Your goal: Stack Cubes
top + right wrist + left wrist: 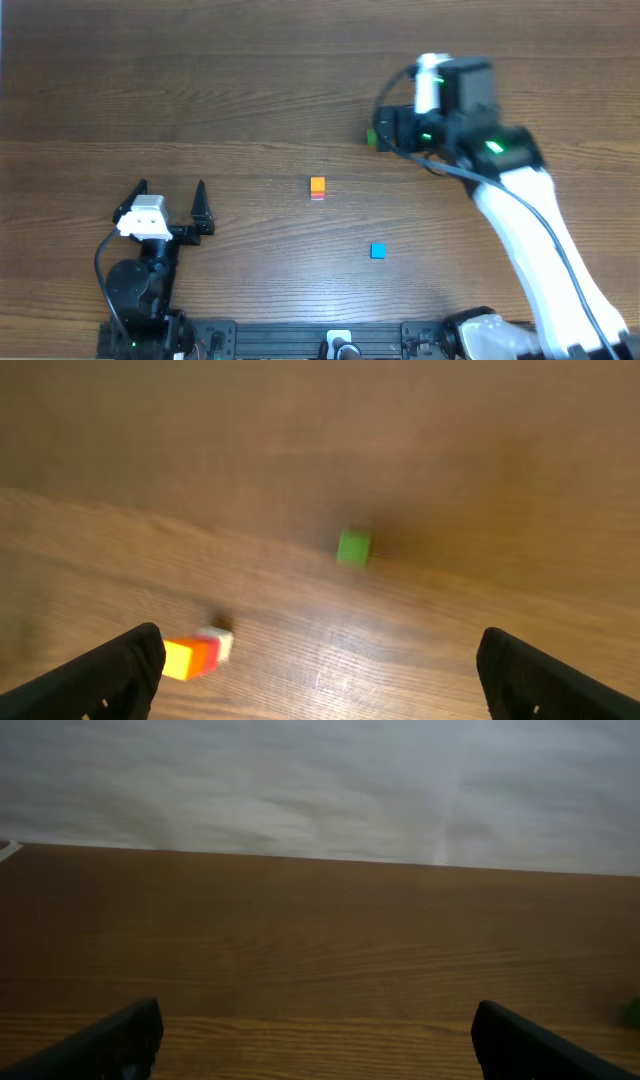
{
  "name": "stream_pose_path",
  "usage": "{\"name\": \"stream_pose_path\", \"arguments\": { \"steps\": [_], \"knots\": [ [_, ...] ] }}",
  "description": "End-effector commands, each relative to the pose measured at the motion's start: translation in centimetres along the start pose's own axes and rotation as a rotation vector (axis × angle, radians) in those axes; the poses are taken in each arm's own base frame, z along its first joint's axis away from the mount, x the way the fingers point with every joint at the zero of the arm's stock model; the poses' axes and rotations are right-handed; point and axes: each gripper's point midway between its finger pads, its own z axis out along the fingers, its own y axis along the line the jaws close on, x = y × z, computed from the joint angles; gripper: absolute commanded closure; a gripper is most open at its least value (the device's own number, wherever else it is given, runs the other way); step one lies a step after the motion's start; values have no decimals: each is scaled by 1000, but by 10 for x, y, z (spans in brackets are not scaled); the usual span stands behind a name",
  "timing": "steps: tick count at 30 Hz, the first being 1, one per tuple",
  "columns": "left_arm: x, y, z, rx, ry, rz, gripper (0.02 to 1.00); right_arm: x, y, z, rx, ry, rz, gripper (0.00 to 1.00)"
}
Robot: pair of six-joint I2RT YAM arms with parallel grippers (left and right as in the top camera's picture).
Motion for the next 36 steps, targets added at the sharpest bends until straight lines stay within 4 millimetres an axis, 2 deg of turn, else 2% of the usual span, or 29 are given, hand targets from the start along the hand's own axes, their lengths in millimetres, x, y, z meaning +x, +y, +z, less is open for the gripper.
{"name": "stream_pose_path", "arguments": {
  "steps": [1, 3, 7, 13, 17, 28, 32, 36],
  "knots": [
    [2, -2, 0, 12, -1, 15, 20, 27, 1, 57, 52, 164, 56, 9],
    [2, -2, 0, 12, -1, 15, 20, 41, 0, 81, 67, 234, 74, 9],
    [2, -2, 0, 12, -1, 15, 20, 57, -7, 109, 90, 301, 114, 7],
    [2, -2, 0, 12, -1, 15, 20, 54, -11, 131, 105, 285, 154, 7],
    [2, -2, 0, 12, -1, 15, 20, 48, -18, 134, 147, 260, 175, 9],
    [2, -2, 0, 12, -1, 15, 20, 21, -20, 124, 174, 223, 157, 7],
    [2, -2, 0, 12, -1, 15, 20, 20, -20, 125, 179, 237, 143, 9],
    [2, -2, 0, 12, -1, 15, 20, 28, -25, 133, 199, 289, 139, 9]
  ]
}}
